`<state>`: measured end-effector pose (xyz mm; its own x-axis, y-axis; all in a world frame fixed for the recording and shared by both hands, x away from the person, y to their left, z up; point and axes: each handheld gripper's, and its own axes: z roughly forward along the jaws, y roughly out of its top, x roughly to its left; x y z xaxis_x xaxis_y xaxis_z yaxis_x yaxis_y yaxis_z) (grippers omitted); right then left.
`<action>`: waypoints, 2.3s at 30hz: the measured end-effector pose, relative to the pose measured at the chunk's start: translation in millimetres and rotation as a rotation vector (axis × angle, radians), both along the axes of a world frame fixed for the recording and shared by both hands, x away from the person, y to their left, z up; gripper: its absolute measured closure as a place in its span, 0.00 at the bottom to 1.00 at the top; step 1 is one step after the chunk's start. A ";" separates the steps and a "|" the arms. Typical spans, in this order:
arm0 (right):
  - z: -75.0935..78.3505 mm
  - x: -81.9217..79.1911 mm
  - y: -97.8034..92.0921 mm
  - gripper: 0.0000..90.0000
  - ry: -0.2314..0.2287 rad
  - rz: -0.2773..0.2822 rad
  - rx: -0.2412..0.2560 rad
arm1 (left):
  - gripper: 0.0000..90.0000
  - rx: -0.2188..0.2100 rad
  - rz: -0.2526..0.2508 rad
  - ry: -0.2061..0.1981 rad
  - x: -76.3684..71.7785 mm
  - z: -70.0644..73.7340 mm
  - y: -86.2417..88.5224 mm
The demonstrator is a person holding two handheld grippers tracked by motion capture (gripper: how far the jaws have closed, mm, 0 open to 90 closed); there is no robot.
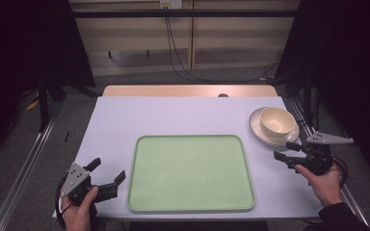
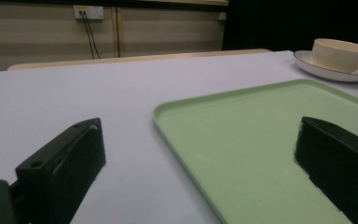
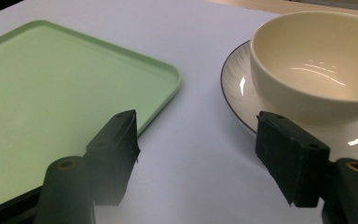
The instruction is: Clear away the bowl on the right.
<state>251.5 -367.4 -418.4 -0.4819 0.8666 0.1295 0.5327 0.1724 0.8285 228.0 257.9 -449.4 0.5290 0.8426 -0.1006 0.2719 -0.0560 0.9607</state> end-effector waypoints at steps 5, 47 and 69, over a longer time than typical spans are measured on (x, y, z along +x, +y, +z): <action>3.4 21.2 -9.6 0.33 0.015 -0.021 0.000 | 0.02 0.000 -0.008 0.001 0.4 -0.1 -0.3; -15.8 127.2 -72.3 0.39 0.243 -0.232 -0.125 | 0.02 0.007 -0.011 0.003 1.2 -0.5 -0.8; -31.3 151.9 -59.6 0.70 0.388 -0.245 -0.133 | 0.02 0.009 -0.015 0.004 1.0 -0.7 -0.5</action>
